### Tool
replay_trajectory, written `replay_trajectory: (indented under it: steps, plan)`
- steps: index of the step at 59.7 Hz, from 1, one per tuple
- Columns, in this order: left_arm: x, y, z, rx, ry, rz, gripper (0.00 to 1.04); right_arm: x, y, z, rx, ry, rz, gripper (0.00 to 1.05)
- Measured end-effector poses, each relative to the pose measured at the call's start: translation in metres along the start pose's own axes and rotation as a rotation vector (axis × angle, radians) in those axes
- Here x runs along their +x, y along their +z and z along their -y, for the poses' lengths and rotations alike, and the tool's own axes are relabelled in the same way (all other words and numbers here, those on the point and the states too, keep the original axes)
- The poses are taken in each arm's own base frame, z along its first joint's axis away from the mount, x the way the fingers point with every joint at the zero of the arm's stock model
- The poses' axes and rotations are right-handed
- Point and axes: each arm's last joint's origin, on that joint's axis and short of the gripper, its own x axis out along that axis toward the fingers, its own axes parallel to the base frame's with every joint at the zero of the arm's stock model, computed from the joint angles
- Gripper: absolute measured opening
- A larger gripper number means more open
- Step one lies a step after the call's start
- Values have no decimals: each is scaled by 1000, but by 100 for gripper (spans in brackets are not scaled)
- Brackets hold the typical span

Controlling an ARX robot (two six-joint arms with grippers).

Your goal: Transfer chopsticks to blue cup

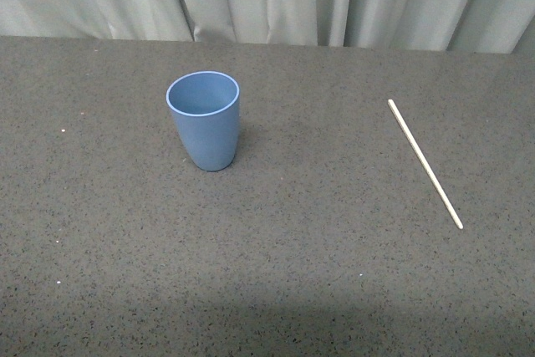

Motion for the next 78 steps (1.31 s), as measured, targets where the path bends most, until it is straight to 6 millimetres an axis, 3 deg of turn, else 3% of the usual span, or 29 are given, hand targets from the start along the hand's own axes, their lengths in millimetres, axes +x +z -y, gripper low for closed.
replay_trajectory:
  steps: [8,13,19,28,35,47,67,78]
  plan:
    - [0,0,0,0,0,0,98,32,14,0,-16,150,-112,95]
    - [0,0,0,0,1,0,98,60,22,-2,17,282,-272,95]
    - [0,0,0,0,1,0,98,99,29,-8,67,401,-428,95]
    - [0,0,0,0,0,0,98,158,35,-18,120,434,-591,95]
    - [0,0,0,0,1,0,98,202,26,-29,147,415,-708,95]
    - [0,0,0,0,0,0,98,265,-15,-66,143,443,-932,95]
    - [0,0,0,0,0,0,98,306,-43,-92,172,389,-1057,95]
    - [0,0,0,0,1,0,98,322,-70,-102,154,337,-1138,95]
